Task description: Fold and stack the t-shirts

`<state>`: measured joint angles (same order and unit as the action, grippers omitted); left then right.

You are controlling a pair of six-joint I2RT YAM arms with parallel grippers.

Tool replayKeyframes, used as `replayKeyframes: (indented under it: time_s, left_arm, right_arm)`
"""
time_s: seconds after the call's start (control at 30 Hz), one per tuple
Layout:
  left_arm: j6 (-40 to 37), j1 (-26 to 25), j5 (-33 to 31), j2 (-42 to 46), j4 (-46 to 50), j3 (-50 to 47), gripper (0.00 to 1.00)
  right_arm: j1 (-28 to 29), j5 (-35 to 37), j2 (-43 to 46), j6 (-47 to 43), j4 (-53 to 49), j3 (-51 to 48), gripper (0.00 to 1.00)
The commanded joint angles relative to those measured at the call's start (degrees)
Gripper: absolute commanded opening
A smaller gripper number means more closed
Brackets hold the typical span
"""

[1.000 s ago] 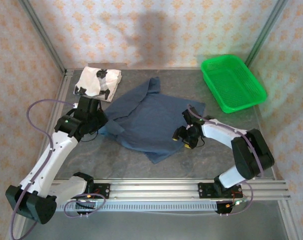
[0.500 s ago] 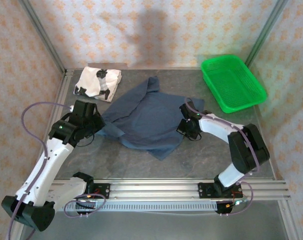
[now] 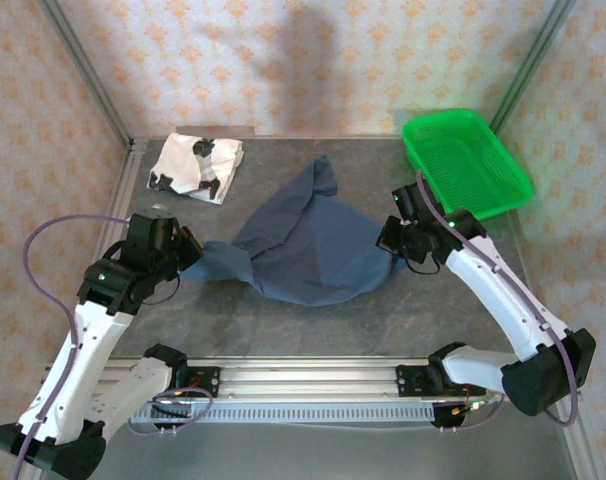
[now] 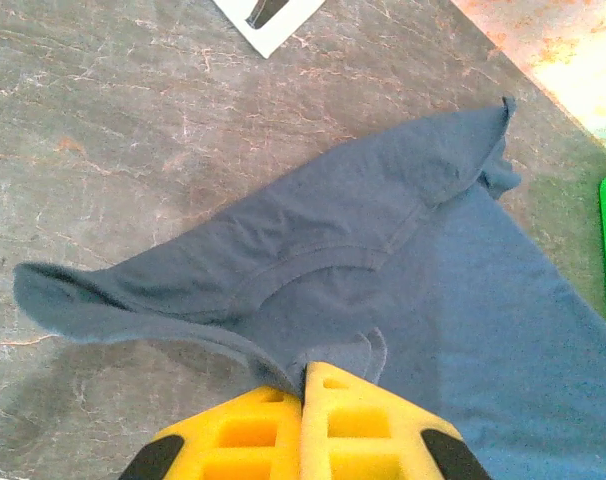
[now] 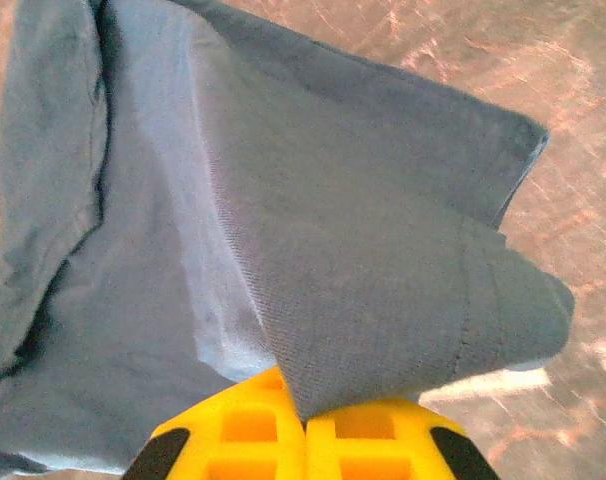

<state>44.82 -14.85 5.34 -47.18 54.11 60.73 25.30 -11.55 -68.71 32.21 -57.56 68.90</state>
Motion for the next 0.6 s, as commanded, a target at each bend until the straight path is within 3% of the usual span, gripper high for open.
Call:
replayKeyframes:
  time_s: [0.0, 0.3, 0.43, 0.57]
  left_arm:
    - [-1.23, 0.24, 0.69, 0.6, 1.0, 1.53, 0.0]
    - [-1.47, 0.27, -0.15, 3.82, 2.64, -0.07, 0.0]
    - [-1.47, 0.26, -1.54, 5.25, 4.62, -1.41, 0.0]
    - [-1.18, 0.26, -2.39, 7.09, 6.24, -3.58, 0.0]
  right_arm:
    - [-0.24, 2.46, -2.84, -4.53, -10.78, 5.05, 0.0]
    - [1.91, 3.36, -19.45, -13.83, -11.93, 15.65, 0.0]
    - [4.77, 0.69, -33.34, -17.68, -12.51, 25.11, 0.0]
    - [9.55, -2.06, -48.82, -19.83, -15.11, 41.1, 0.03]
